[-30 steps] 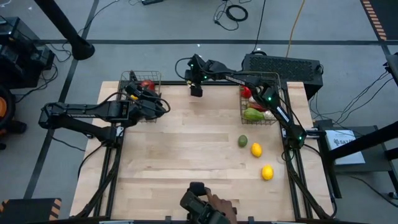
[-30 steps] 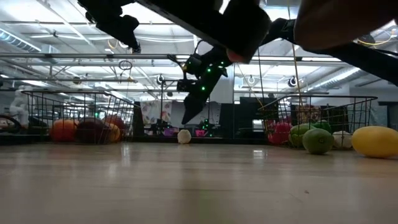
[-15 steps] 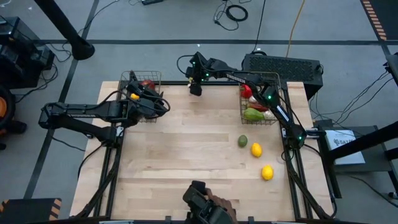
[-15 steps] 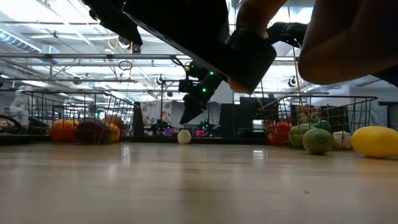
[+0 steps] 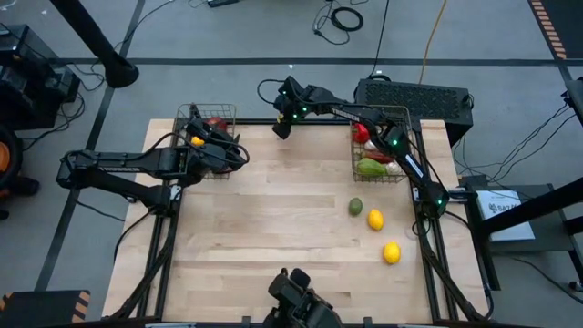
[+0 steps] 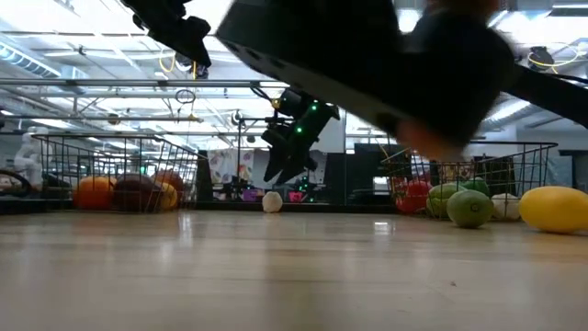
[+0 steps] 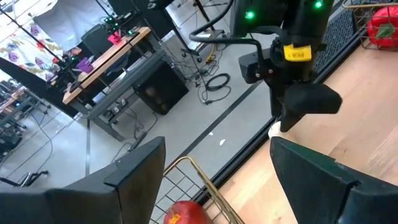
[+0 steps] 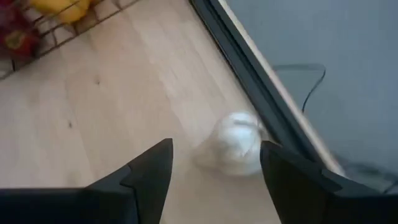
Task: Sort produce into baskets
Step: Put the garlic into the right wire basket
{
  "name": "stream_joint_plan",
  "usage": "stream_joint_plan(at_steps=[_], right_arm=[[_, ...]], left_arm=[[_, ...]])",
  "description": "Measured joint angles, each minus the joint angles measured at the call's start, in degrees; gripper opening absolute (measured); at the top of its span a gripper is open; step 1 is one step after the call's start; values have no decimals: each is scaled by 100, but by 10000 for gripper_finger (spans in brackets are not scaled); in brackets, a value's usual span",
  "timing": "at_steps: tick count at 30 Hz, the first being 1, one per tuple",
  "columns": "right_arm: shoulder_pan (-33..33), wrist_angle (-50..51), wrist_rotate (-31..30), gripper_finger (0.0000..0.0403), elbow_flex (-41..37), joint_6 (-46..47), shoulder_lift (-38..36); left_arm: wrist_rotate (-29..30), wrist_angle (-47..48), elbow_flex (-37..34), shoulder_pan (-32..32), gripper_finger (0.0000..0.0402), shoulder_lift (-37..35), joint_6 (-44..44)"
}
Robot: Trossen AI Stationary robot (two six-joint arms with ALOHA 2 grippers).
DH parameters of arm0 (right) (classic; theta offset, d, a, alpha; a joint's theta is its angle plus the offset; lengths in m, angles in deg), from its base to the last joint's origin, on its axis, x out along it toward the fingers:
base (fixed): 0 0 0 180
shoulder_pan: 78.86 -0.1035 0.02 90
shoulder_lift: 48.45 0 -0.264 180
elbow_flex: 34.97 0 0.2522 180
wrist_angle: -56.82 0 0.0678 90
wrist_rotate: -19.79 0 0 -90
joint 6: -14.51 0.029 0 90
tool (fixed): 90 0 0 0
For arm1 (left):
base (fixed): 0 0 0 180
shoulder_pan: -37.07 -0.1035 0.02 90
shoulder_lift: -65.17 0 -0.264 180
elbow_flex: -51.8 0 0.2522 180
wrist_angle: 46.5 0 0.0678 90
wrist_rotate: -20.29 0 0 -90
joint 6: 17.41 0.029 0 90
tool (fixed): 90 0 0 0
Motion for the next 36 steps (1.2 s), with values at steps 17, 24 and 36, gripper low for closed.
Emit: stream_joint_plan(at_steps=[17, 24, 36], right_arm=[[-335, 1658, -1451, 256, 614, 1119, -269], [-789, 1803, -2387, 257, 612, 1463, -354], [-1011, 3896, -3464, 229, 608, 1135, -346]], left_arm=[[-378, -283, -50, -595, 294, 594, -206], [-137, -192, -55, -905, 294, 1085, -14], [-777, -1074, -55, -2032, 294, 2442, -494]])
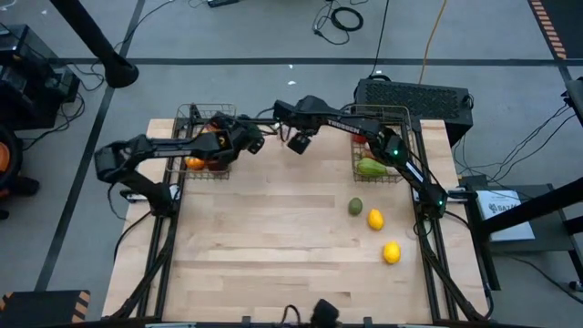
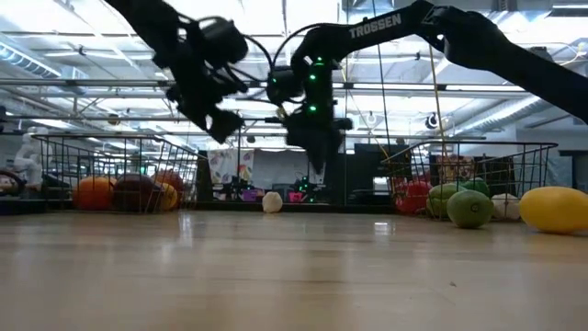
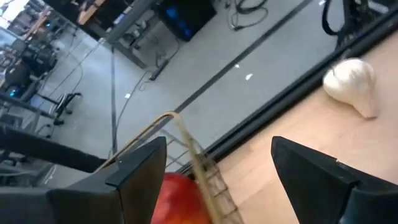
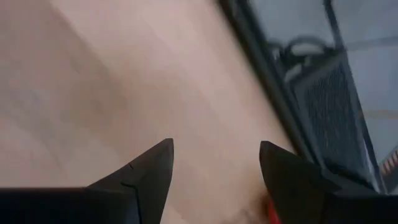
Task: Sort produce into baskets
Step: Put the garlic into the right wire basket
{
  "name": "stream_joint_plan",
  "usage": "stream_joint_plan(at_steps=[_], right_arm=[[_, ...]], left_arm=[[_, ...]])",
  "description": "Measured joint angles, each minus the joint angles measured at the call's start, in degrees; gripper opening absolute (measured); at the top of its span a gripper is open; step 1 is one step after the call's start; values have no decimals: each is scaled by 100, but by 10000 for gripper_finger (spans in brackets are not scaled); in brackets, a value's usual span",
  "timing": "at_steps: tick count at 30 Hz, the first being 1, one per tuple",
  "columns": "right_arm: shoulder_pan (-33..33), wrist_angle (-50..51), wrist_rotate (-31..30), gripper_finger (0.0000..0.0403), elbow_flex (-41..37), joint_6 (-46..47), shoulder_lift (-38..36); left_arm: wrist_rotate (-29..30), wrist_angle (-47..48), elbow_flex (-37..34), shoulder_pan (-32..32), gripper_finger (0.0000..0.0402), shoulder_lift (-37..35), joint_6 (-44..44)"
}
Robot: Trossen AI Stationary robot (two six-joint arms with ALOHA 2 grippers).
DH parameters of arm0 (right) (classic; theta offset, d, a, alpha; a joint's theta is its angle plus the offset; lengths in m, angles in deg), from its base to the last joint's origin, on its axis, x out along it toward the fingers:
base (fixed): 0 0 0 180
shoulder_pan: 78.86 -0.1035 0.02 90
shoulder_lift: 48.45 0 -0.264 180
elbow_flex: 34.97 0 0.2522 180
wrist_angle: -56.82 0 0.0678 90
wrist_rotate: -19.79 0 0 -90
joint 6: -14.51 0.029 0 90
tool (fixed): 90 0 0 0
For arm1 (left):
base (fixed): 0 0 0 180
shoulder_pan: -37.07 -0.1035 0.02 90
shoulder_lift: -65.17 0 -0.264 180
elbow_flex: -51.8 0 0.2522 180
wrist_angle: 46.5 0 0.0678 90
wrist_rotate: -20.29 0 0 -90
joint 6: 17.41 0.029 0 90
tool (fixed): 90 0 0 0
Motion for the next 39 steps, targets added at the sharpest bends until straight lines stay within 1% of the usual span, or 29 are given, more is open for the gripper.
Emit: stream_joint_plan(at_steps=[3, 5, 7, 9, 15, 21, 27, 31, 35, 39], right_arm=[[-18, 675, -15, 227, 0, 97, -8], [-31, 983, -74, 227, -6, 133, -58], [-50, 1013, -169, 226, -9, 153, -134], [-55, 1022, -146, 226, -17, 113, -325], [-124, 1021, -148, 226, -13, 129, -1096], [-310, 1008, -122, 226, -9, 480, -1981], [-740, 985, -101, 226, -2, 752, -2879], [-1099, 932, -177, 226, 0, 1102, -3369], [-1488, 776, -449, 226, 0, 1288, -3611], [-1807, 769, -460, 226, 0, 1316, -3654]], left_arm=[[-335, -506, 0, -179, 294, 340, 361], [-808, -892, 0, -295, 294, 513, 514], [-1325, -1159, 0, -398, 294, 671, 510], [-1651, -1335, 0, -459, 294, 807, 501], [-2059, -1483, 81, -525, 294, 889, 560], [-2600, -2035, 95, -545, 294, 952, 329], [-2802, -2017, 111, -562, 294, 1203, -60], [-2898, -1966, 368, -493, 294, 1470, -252], [-2902, -1816, 732, -384, 294, 1841, -544], [-2794, -1332, 1113, -326, 294, 2298, -978]])
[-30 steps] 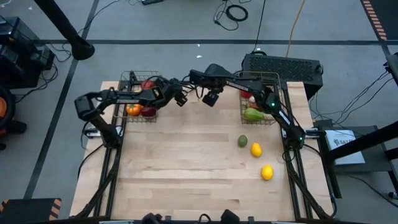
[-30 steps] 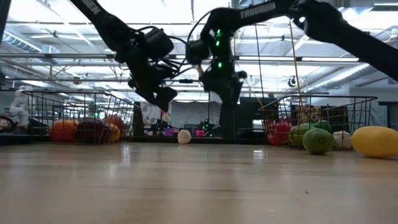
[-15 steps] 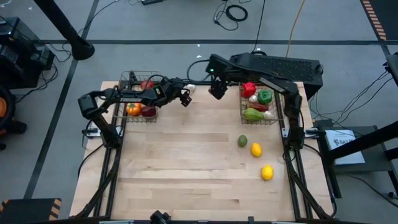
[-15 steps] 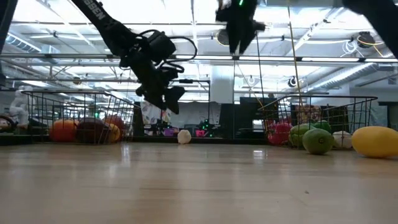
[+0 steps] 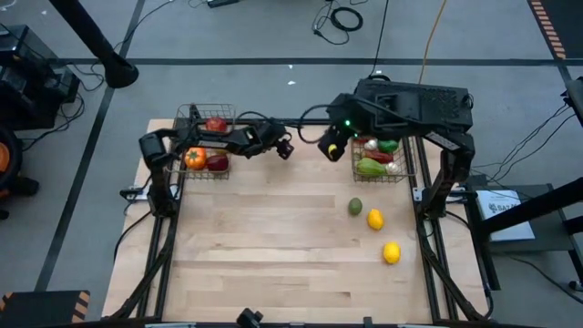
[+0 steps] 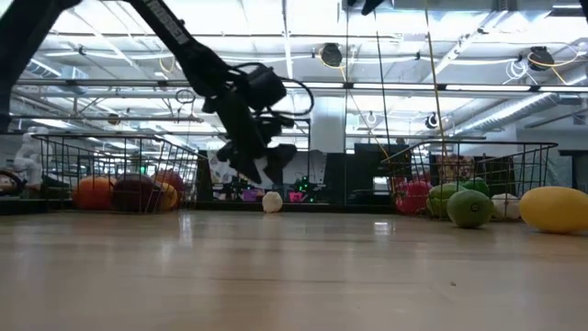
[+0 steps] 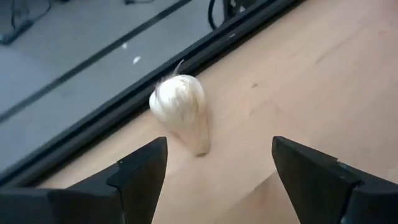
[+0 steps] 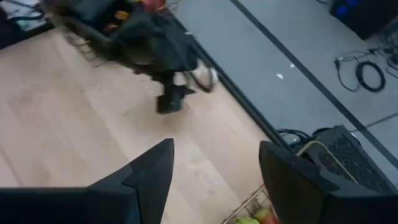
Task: Sort produce into baskets
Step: Put the garlic into the right wire basket
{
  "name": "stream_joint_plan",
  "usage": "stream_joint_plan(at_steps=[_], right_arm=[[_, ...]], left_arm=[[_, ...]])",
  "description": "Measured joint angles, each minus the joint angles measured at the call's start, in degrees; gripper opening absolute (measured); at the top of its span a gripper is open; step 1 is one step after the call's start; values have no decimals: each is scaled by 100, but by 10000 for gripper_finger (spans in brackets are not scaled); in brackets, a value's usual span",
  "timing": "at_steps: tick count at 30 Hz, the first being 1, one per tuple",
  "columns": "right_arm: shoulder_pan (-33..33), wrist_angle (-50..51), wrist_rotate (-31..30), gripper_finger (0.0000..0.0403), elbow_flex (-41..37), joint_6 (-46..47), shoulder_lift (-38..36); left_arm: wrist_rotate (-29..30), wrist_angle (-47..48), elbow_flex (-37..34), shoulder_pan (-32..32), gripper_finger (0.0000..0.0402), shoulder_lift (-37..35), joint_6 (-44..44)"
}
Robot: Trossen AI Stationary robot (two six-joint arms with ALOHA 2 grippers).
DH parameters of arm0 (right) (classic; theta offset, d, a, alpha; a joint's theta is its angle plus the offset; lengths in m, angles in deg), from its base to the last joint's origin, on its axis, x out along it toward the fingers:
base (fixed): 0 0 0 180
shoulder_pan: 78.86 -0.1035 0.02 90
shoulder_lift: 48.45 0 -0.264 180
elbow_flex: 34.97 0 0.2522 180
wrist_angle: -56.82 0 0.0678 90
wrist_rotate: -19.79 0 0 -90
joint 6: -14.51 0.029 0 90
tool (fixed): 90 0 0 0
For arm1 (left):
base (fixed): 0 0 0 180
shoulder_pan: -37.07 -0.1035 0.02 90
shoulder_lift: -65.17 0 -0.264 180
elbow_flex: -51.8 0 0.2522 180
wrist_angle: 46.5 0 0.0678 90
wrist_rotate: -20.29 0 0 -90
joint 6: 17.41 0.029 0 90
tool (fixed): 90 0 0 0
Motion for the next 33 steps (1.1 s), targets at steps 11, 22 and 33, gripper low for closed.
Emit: stream_joint_plan(at_steps=[11, 22, 33], right_arm=[[-513, -6, -16, 226, 0, -36, 48], [-624, -69, -21, 226, 0, -116, 48], [-622, -160, -19, 226, -2, -222, 48]], left_arm=[[-58, 486, 306, -89, 294, 563, -976], [517, 222, 325, -24, 294, 747, -1227], [297, 224, 323, -219, 294, 741, -828]])
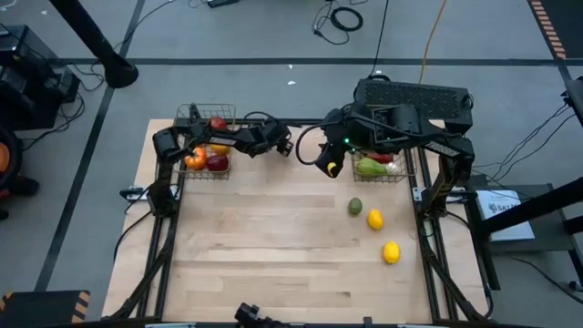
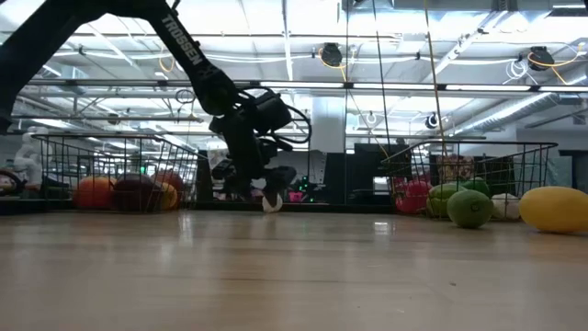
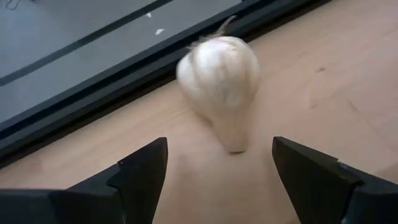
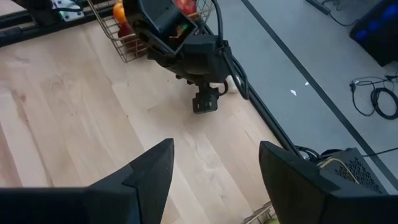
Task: Sort produce into baskets
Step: Put the garlic into the right wire basket
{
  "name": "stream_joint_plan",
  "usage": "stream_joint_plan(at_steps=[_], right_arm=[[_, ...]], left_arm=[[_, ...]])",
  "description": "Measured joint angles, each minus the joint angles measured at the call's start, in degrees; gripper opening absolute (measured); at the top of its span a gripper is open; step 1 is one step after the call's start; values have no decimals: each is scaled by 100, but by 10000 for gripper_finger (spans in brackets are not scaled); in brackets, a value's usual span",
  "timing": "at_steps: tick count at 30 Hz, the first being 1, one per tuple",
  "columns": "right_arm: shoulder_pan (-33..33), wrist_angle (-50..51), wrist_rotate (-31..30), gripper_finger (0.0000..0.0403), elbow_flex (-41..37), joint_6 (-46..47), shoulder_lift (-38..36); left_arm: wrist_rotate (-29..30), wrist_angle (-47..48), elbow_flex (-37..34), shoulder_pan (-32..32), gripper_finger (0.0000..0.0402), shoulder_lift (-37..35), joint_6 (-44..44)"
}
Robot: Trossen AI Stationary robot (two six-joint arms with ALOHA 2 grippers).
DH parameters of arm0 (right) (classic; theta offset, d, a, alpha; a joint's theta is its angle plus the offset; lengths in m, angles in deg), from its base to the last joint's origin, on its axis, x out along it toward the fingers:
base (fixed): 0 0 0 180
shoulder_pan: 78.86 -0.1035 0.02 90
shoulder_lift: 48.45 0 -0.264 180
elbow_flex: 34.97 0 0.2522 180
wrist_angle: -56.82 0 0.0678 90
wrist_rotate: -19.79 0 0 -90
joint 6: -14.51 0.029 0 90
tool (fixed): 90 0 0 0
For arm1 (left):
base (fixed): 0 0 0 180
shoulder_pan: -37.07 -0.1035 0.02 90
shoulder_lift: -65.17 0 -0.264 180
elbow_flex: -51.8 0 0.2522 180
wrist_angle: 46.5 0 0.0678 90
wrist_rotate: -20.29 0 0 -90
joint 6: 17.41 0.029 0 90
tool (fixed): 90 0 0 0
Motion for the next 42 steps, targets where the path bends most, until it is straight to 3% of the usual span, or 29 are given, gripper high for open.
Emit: stream_joint_plan(at_steps=[8, 16, 32, 42], right_arm=[[0, -188, 3, 226, 0, -132, 0], [0, -187, 4, 226, 0, -172, 0], [0, -185, 36, 226, 0, -172, 0], [0, -184, 46, 226, 0, -218, 0]], left_arm=[[-618, 24, 129, -193, 294, 0, 204], [-671, 41, 136, -234, 290, 0, 205], [-1154, 241, 262, -255, 190, 0, 217], [-1315, 653, 360, -293, 180, 0, 102]])
